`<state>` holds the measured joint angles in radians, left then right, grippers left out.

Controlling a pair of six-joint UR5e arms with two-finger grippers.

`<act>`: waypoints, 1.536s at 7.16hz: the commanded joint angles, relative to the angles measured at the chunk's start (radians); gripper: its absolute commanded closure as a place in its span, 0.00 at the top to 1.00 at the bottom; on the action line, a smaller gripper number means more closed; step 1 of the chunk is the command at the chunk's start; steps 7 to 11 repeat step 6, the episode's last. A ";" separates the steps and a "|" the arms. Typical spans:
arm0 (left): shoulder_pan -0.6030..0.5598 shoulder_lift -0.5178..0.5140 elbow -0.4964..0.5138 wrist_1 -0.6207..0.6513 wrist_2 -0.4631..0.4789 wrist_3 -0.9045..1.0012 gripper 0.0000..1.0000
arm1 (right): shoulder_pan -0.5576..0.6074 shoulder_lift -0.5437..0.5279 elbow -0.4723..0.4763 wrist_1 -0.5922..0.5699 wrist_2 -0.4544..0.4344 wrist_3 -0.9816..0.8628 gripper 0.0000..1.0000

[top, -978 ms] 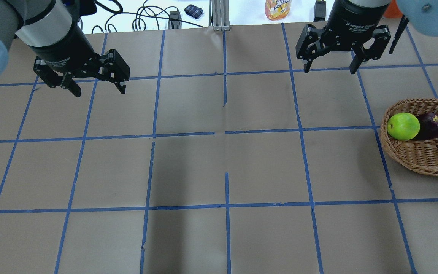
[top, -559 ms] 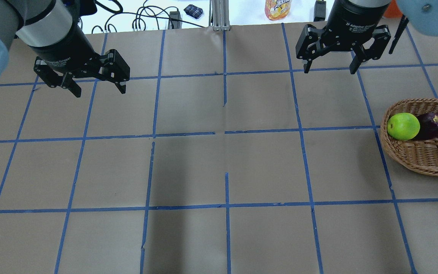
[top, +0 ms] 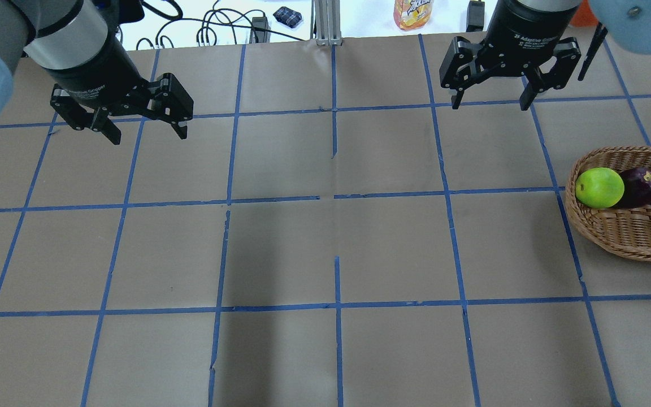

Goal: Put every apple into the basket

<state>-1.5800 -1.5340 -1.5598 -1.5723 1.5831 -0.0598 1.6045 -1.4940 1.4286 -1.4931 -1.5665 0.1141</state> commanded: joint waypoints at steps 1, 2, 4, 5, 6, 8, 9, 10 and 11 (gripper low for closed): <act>0.000 0.000 0.000 0.000 0.000 0.000 1.00 | 0.000 0.000 0.001 -0.001 0.000 -0.002 1.00; 0.000 0.000 0.000 0.000 0.000 0.000 1.00 | 0.000 0.000 0.000 -0.001 0.000 -0.002 1.00; 0.000 0.000 0.000 0.000 0.000 -0.002 1.00 | 0.000 -0.002 0.000 0.007 -0.003 -0.002 1.00; 0.000 0.000 0.000 0.000 0.000 -0.002 1.00 | 0.000 -0.002 0.001 0.008 -0.006 -0.002 1.00; 0.000 0.000 0.000 0.000 0.000 -0.002 1.00 | 0.000 -0.002 0.003 0.008 -0.006 -0.005 1.00; 0.000 0.000 0.000 0.000 0.000 -0.002 1.00 | 0.000 -0.002 0.003 0.008 -0.006 -0.005 1.00; 0.000 0.000 0.000 0.000 0.000 -0.002 1.00 | 0.000 -0.002 0.003 0.008 -0.006 -0.005 1.00; 0.000 0.000 0.000 0.000 0.000 -0.002 1.00 | 0.000 -0.002 0.003 0.008 -0.006 -0.005 1.00; 0.000 0.000 0.000 0.000 0.000 -0.002 1.00 | 0.000 -0.002 0.003 0.008 -0.006 -0.005 1.00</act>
